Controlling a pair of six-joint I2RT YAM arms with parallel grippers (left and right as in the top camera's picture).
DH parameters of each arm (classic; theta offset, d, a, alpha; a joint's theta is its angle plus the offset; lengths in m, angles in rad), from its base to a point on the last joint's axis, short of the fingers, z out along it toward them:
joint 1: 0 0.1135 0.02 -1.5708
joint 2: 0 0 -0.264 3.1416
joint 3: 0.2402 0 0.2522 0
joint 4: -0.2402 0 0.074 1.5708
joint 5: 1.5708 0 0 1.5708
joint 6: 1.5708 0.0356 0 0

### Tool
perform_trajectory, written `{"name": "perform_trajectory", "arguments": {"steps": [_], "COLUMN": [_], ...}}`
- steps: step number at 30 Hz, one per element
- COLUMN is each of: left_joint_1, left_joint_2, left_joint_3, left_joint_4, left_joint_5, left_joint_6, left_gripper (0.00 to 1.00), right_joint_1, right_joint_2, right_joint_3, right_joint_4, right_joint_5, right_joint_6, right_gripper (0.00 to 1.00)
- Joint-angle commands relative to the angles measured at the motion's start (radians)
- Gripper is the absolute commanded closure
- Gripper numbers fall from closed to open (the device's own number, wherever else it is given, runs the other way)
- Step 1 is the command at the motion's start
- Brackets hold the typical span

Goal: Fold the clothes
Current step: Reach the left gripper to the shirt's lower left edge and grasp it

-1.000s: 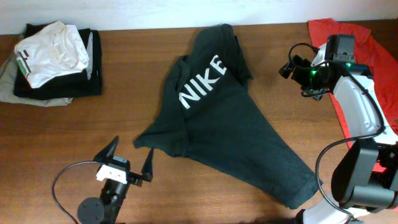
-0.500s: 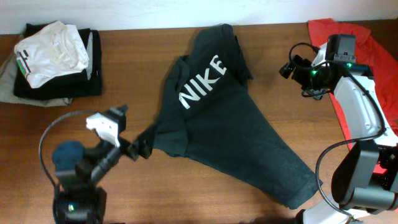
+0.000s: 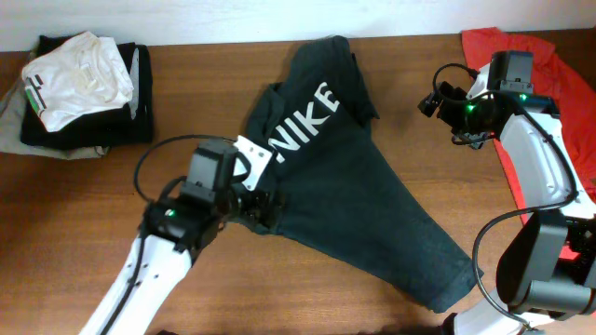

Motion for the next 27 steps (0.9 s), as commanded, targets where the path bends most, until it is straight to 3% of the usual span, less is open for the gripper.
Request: {"name": "perform_trajectory", "arguments": {"steps": [1,4,9,11,15,17,24,27], "left_joint_1": [-0.066,-0.142,-0.163,-0.163,-0.163,-0.163,-0.236,-0.241], "left_joint_2": [0.106,0.201,0.324,0.355,0.392,0.410,0.437,0.446], "left_joint_3": [0.020,0.020,0.020,0.020,0.020,0.020,0.020,0.020], "left_joint_4": [-0.045,-0.075,-0.067,-0.062,-0.060,-0.060,-0.058,-0.060], "left_joint_5": [-0.156,-0.282,-0.293,-0.294,-0.353,-0.355,-0.423,-0.422], "left_joint_6": [-0.022,-0.043,-0.080,-0.080,-0.081,-0.082,-0.129,-0.133], "left_gripper": [0.01,0.01,0.01,0.11,0.11,0.18,0.21,0.28], "right_joint_1": [0.004,0.004,0.004,0.004,0.004,0.004,0.004,0.004], "right_joint_2": [-0.026,-0.026,-0.026,-0.026,-0.026,-0.026,-0.026,-0.026], "right_joint_3": [0.011,0.011,0.011,0.011,0.011,0.011,0.011,0.011], "right_joint_4": [0.002,0.002,0.002,0.002,0.002,0.002,0.002,0.002], "right_joint_5": [0.009,0.009,0.009,0.009,0.009,0.009,0.009,0.009], "right_joint_6": [0.002,0.002,0.002,0.002,0.002,0.002,0.002,0.002], "right_gripper": [0.01,0.01,0.01,0.01,0.01,0.01,0.01,0.01]}}
